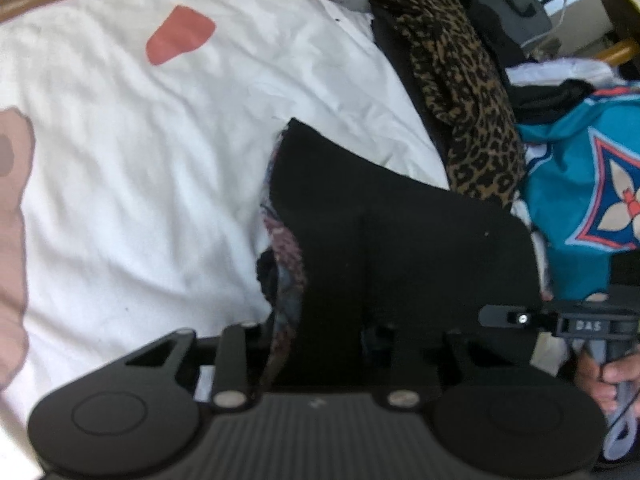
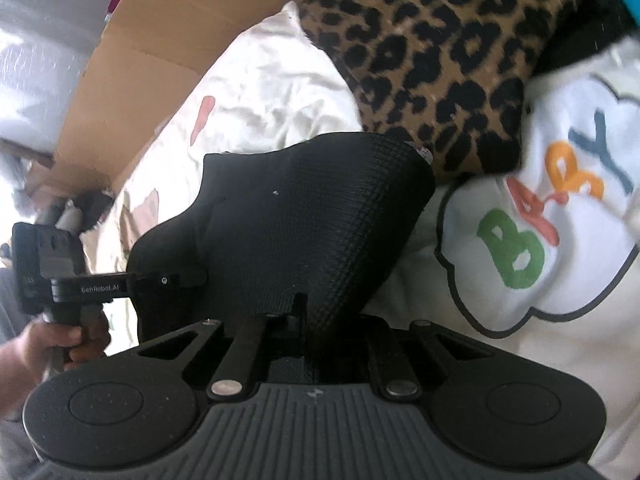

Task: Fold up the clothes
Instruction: 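Grip the folded black trousers' edge with both tools and begin lifting, then lift and carry the folded trousers toward the leopard-print pile with both tools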

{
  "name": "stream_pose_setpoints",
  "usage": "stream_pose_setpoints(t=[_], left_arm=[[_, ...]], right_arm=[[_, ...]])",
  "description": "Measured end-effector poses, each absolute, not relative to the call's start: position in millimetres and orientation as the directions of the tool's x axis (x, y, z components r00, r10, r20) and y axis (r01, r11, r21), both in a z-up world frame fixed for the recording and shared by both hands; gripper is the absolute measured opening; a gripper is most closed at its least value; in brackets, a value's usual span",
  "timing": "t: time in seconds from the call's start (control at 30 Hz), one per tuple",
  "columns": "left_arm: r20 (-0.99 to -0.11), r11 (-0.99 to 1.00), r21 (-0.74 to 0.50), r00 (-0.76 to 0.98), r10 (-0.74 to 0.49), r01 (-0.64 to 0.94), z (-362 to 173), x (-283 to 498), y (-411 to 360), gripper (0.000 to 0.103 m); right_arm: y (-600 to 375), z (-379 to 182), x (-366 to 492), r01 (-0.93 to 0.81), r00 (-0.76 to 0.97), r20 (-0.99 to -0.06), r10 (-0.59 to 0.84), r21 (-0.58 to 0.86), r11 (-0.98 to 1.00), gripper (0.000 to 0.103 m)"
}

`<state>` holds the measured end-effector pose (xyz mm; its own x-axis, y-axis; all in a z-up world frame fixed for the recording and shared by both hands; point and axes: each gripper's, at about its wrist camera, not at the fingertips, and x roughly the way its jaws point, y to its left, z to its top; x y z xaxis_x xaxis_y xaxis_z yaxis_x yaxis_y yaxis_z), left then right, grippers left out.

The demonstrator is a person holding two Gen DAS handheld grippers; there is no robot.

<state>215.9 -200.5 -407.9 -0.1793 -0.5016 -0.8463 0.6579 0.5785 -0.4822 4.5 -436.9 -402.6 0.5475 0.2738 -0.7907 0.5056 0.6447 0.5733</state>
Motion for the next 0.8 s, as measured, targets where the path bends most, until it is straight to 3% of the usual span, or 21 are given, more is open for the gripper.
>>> stream_pose_setpoints(t=[0.3, 0.8], left_arm=[[-0.87, 0.616, -0.438, -0.136, -0.475, 0.655, -364, 203, -198, 0.031], [-0.836, 0.604, -0.426, -0.037, -0.548, 0.674, -257, 184, -176, 0.029]], right_arm=[[-431, -351, 5, 0.457, 0.54, -0.799, 0.265, 0.542, 0.705, 0.006], [-416, -250, -1, 0.38, 0.621, -0.761, 0.185, 0.499, 0.779, 0.006]])
